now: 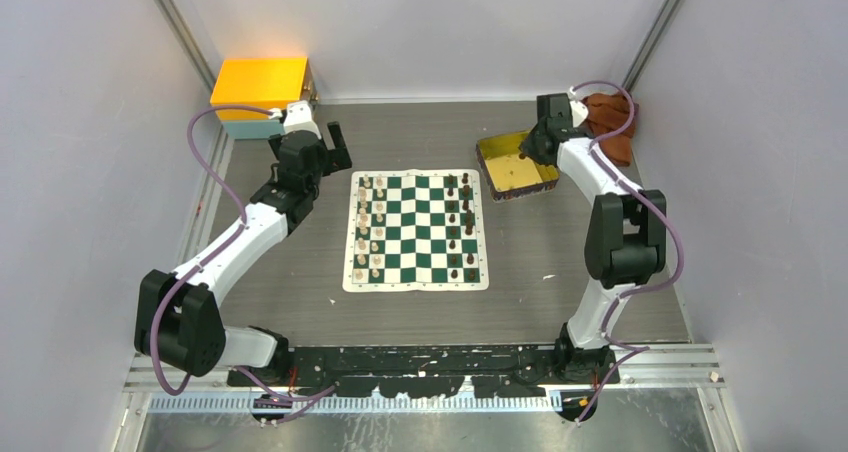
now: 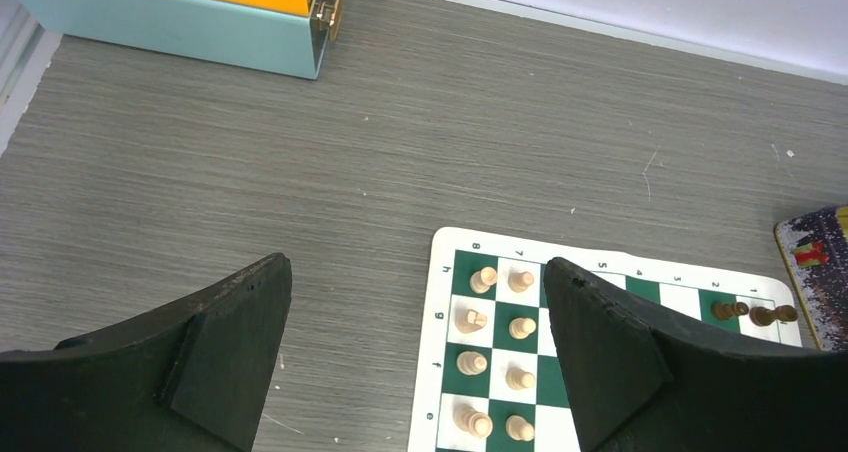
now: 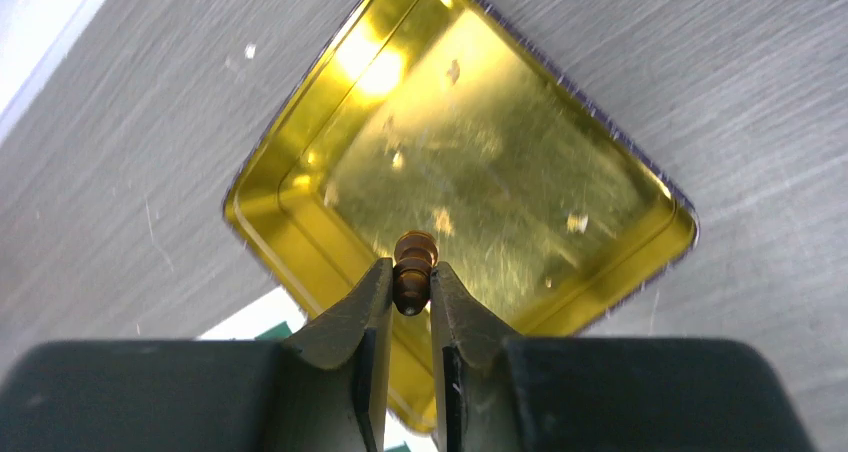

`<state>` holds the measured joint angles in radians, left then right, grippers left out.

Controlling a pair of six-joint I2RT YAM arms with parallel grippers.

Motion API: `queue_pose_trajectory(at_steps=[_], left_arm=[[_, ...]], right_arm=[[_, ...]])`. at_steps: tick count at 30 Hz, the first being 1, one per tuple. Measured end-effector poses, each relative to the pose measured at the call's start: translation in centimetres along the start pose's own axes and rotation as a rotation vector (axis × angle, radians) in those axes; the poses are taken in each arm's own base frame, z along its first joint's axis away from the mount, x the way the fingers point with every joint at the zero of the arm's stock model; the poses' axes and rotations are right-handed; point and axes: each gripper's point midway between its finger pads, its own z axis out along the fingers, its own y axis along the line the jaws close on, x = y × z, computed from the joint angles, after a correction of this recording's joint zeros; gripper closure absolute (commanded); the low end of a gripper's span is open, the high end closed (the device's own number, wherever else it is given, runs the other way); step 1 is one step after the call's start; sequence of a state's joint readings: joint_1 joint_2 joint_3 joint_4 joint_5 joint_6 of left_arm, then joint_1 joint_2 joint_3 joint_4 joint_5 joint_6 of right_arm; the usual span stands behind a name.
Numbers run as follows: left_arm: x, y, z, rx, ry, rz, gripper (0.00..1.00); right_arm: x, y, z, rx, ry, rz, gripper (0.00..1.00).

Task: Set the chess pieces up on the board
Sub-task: Pick up the chess piece from the storage box, then place the chess piece on the chessboard.

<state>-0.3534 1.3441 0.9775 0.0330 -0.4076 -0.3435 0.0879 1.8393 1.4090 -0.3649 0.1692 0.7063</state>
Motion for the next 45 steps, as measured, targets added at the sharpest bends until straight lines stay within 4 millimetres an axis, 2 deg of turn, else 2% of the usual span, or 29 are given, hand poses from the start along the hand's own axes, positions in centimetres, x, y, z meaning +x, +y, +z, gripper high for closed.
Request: queue_pose_trajectory(at_steps=[5, 11, 14, 17, 21, 29, 38, 45], left_arm=[[0.0, -0.2, 0.0, 0.009, 0.003, -0.019, 0.04], [0.1, -0.4, 0.0, 0.016, 0.005, -0.024, 0.04], [0.1, -0.4, 0.0, 0.016, 0.005, -0.024, 0.04], [0.2, -0.3, 0.0, 0.015, 0.007, -0.023, 0.04], [0.4, -0.3, 0.0, 0.015, 0.009, -0.023, 0.04], [0.3, -0.5, 0.0, 0.018, 0.006, -0.041, 0.04], [0.3, -0.5, 0.0, 0.019, 0.006, -0.043, 0.04], [0.3, -0.7, -0.1, 0.024, 0.007, -0.043, 0.04]], right_arm=[[1.5, 2.1, -4.5, -0.027, 0.015, -0.124, 0.99], [4.6, 5.1, -11.1, -0.112, 0.031, -0.300, 0.99], [7.3, 5.1, -13.7, -0.141, 0.062, -0.383, 0.99], [10.0, 4.1, -15.3, -0.144, 0.109, -0.462, 0.99], [12.7, 2.7, -16.7, -0.134, 0.163, -0.559, 0.99], [15.2, 1.9, -18.5, -0.148, 0.190, -0.673, 0.99], [18.3, -0.7, -17.7, -0.116, 0.238, -0.749, 0.99], [19.7, -1.2, -16.6, -0.130, 0.236, -0.762, 0.99]])
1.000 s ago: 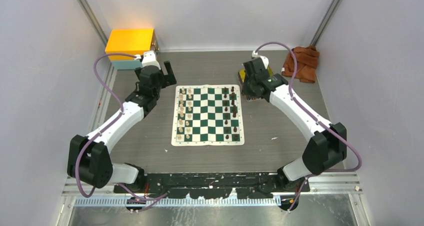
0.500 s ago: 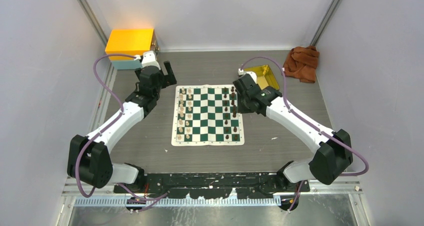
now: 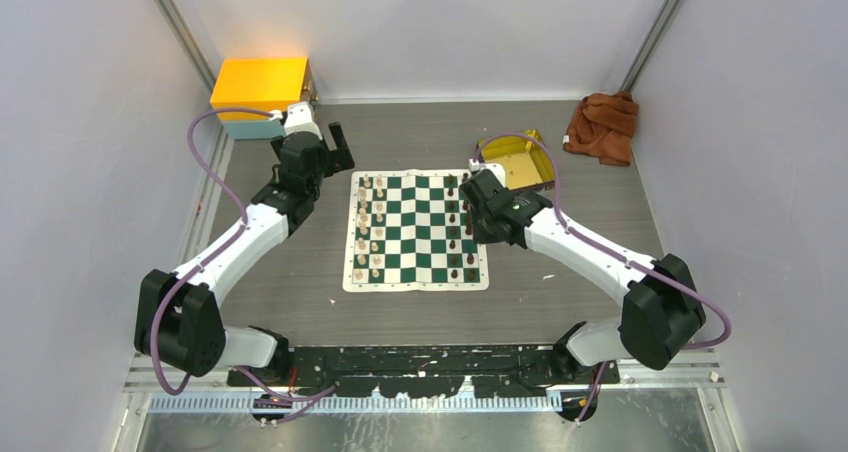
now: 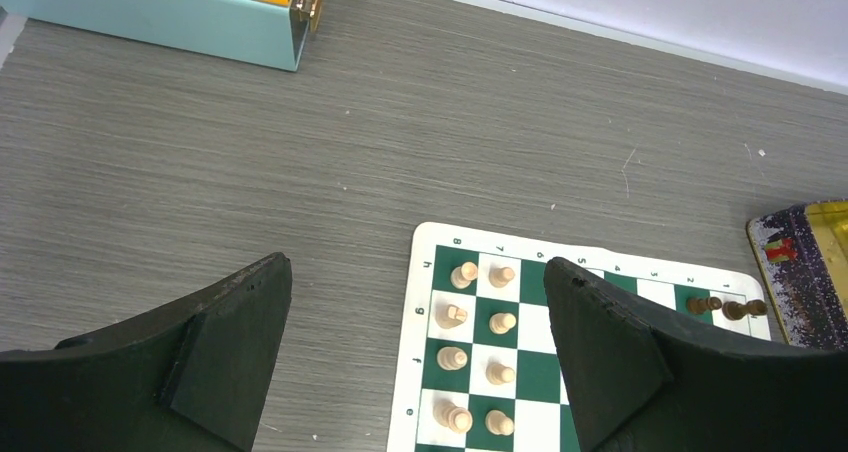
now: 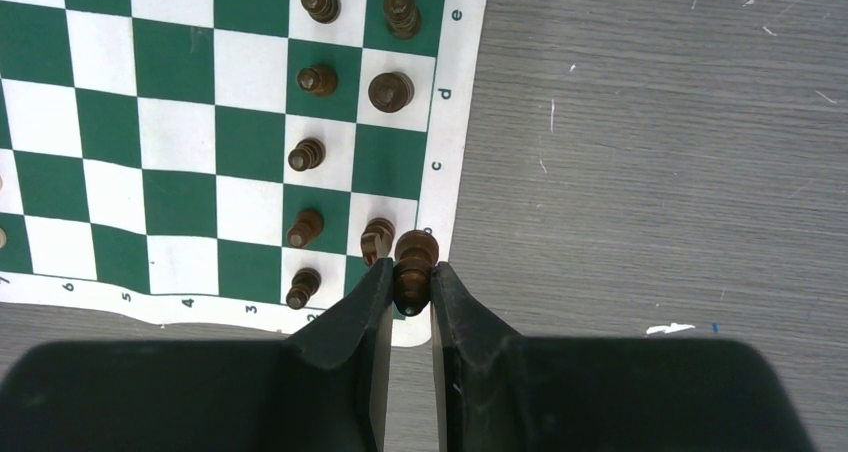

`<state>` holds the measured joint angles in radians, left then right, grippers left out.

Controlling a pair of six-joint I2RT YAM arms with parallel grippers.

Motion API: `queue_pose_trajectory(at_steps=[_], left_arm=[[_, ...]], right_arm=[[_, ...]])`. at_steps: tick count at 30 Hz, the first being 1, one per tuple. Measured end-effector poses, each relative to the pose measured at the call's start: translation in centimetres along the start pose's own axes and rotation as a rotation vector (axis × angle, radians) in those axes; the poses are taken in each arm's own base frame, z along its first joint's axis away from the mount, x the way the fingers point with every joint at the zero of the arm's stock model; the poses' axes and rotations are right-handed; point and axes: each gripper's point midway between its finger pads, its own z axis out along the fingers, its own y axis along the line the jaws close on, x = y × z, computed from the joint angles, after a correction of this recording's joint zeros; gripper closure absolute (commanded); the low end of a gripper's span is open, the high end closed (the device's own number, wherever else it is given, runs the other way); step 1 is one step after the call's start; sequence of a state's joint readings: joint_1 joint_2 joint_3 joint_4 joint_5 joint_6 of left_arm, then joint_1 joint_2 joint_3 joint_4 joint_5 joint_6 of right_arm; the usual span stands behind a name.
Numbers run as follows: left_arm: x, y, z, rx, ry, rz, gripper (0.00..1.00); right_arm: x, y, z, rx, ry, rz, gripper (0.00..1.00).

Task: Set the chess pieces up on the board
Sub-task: Place the chess piece on the chessboard.

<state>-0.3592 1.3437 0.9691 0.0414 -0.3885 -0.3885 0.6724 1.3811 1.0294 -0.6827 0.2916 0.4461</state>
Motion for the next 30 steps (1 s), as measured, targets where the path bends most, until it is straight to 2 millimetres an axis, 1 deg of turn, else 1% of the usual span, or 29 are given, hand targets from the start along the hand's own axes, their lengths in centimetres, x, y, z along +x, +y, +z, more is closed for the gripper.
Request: queue_pose_trajectory(at_steps=[16, 23, 30], left_arm=[[0.0, -0.1, 0.0, 0.002, 0.000, 0.003, 0.04], [0.0, -0.1, 0.0, 0.002, 0.000, 0.004, 0.04], [0.0, -0.1, 0.0, 0.002, 0.000, 0.005, 0.04]], right_arm=[[0.8, 1.2, 3.9, -0.007, -0.004, -0.010, 0.99], [0.8, 1.6, 5.2, -0.008, -0.007, -0.015, 0.99], [1.5, 1.6, 6.3, -0.004, 0.011, -0.026, 0.99]])
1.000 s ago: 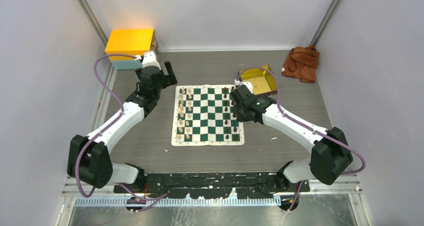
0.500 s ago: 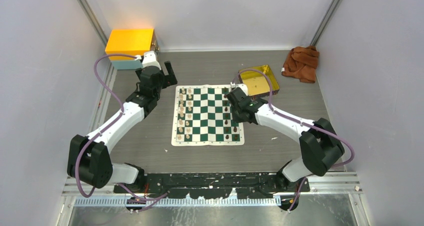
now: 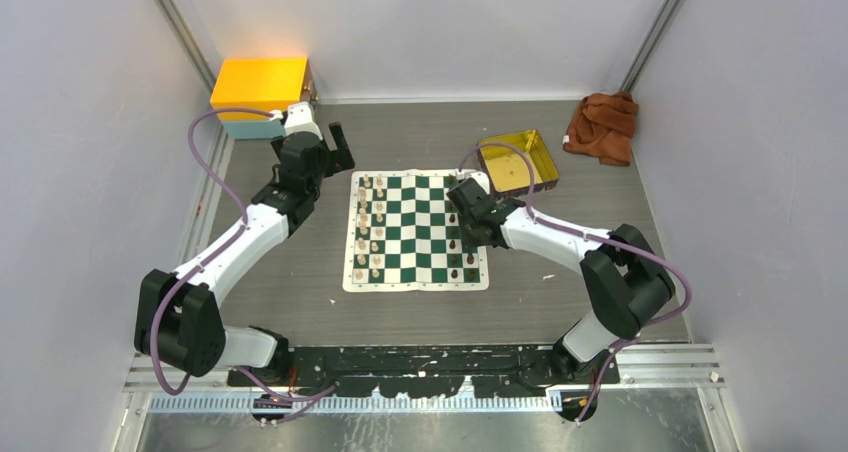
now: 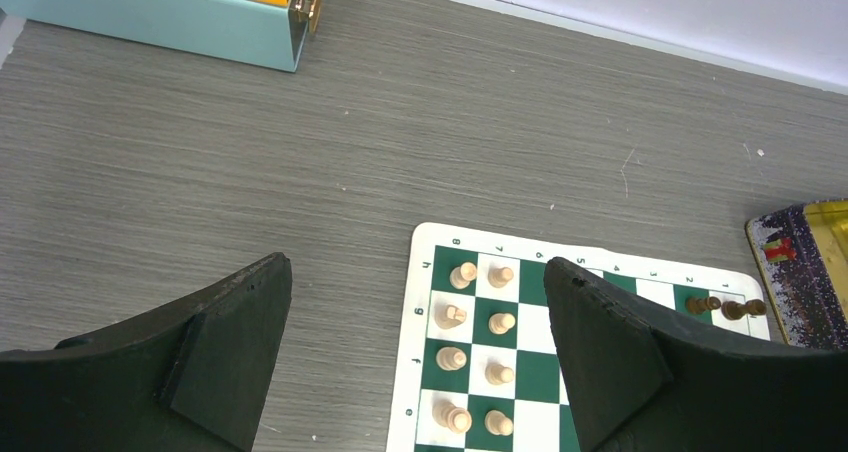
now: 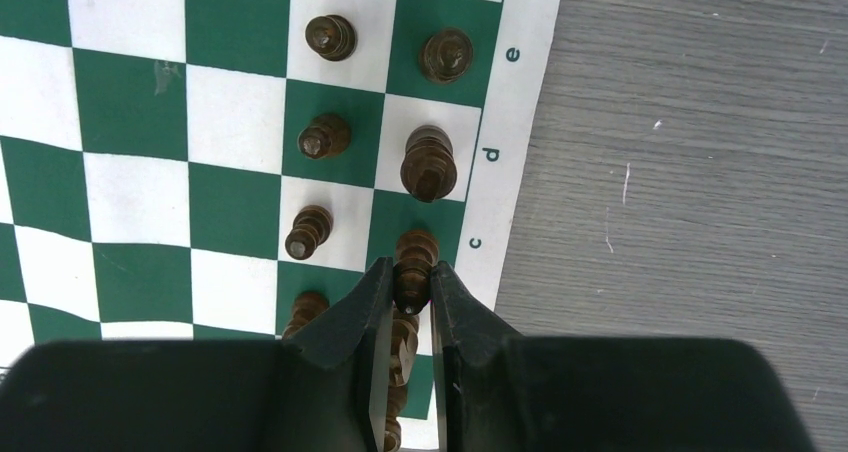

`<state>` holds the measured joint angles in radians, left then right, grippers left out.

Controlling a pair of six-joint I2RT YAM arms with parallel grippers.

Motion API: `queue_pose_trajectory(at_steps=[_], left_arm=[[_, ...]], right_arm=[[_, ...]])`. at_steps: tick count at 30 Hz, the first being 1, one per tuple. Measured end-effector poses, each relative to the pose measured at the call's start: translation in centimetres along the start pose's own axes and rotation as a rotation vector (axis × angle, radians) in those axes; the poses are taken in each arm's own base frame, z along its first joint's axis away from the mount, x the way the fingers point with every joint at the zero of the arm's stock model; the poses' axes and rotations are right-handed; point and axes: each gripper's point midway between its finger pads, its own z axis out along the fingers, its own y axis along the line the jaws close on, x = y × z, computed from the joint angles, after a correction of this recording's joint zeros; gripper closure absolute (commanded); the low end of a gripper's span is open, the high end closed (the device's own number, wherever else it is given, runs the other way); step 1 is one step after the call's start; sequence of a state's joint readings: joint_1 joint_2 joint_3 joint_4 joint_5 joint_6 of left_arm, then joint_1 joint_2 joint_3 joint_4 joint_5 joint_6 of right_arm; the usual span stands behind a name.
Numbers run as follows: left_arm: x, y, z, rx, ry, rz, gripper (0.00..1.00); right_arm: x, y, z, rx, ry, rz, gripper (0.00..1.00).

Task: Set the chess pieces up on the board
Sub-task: Place the chess piece on the chessboard.

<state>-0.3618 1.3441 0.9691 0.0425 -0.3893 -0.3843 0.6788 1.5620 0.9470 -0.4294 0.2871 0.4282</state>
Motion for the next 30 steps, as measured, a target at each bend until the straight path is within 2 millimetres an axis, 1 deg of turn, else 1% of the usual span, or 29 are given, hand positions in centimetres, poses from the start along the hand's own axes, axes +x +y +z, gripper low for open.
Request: queue_pose_trajectory(at_steps=[12, 14, 18, 21, 27, 30], left_arm=[[-0.12, -0.07, 0.03, 0.002, -0.005, -0.001, 0.04], [-0.12, -0.07, 0.03, 0.002, -0.005, -0.001, 0.04], [-0.01, -0.06, 0.09, 0.002, -0.002, 0.002, 0.04], [0.13, -0.04, 0.17, 0.000, 0.001, 0.003, 0.04], [0.14, -0.04, 0.18, 0.000, 0.001, 0.004, 0.04], [0.14, -0.04, 0.18, 0.000, 0.001, 0.004, 0.03]], right_arm=[[0.44, 0.26, 0.76, -0.008, 0.009, -0.002, 0.99], [0.41, 0.31, 0.80, -0.010, 0.008, -0.001, 0.97], [0.45, 0.33, 0.92, -0.010, 0.007, 0.000, 0.91], [0.49, 0.33, 0.98, -0.010, 0.008, -0.001, 0.83], [0.49, 0.34, 0.98, -0.010, 0.008, -0.001, 0.72], [0.51, 0.35, 0.99, -0.011, 0.009, -0.002, 0.68]])
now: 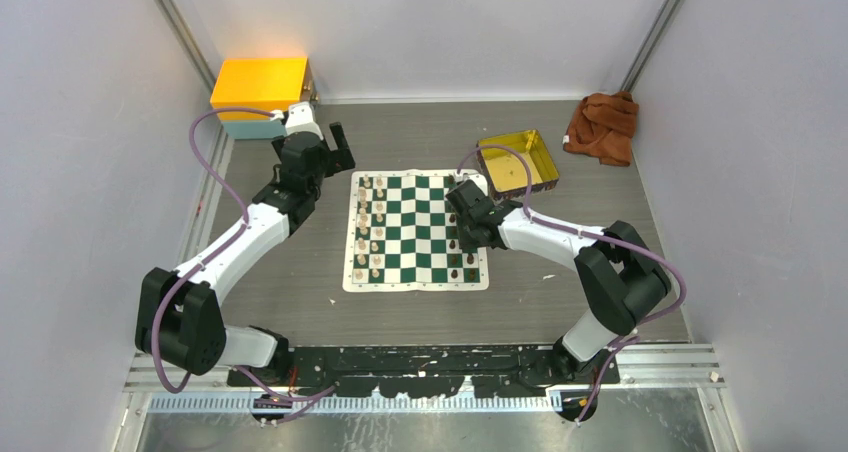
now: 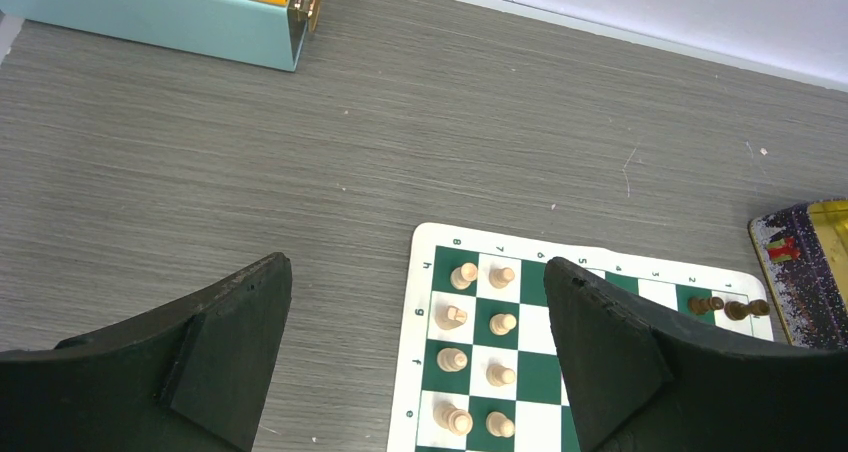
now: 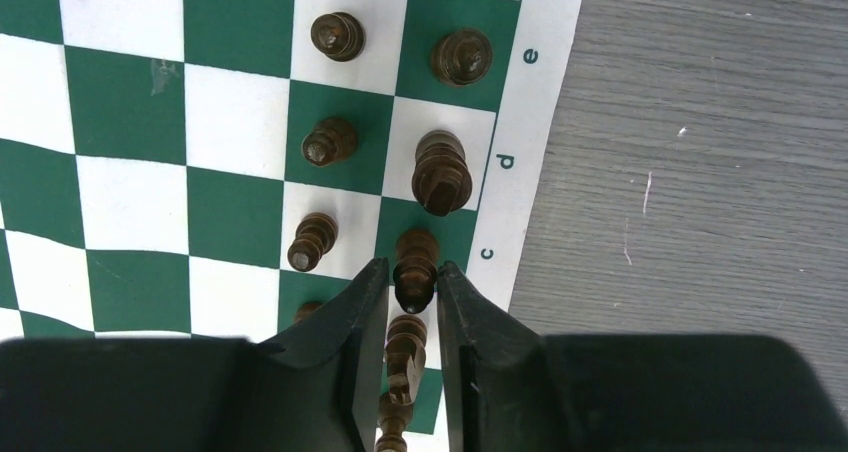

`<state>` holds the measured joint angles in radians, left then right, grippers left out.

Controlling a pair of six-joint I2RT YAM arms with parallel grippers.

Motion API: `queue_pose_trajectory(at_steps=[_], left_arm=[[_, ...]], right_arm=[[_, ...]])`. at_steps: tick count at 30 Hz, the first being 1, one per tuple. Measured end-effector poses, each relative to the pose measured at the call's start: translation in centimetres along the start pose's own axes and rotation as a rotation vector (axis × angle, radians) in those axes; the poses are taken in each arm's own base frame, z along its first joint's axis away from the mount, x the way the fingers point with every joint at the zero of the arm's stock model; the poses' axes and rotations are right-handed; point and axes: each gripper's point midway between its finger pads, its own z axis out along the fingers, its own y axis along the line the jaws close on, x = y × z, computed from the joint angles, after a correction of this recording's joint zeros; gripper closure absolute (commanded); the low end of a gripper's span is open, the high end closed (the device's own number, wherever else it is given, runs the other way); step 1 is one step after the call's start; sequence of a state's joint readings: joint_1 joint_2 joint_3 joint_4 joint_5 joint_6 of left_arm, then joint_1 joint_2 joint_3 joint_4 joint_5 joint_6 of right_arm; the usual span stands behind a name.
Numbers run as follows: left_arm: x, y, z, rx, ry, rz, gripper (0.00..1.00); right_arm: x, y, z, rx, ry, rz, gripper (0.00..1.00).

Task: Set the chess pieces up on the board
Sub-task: Place the chess piece on the chessboard.

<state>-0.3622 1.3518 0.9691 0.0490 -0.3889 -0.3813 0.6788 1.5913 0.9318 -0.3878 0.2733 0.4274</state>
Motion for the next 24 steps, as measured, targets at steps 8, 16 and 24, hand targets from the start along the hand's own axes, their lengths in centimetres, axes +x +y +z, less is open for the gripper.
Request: queue_pose_trajectory(at_steps=[8, 16, 24], left_arm=[[0.0, 0.0, 0.0, 0.001, 0.001, 0.000, 0.03], [0.1, -0.1, 0.0, 0.006, 0.004, 0.001, 0.03], [0.1, -0.1, 0.0, 0.006, 0.004, 0.002, 0.03]], right_arm=[[0.2, 0.1, 0.1, -0.003, 0.007, -0.002, 0.63], [0.2, 0.0, 0.1, -0.002, 0.009, -0.009, 0.61], [-1.7, -0.2, -2.5, -0.001, -0.019, -0.010, 0.58]])
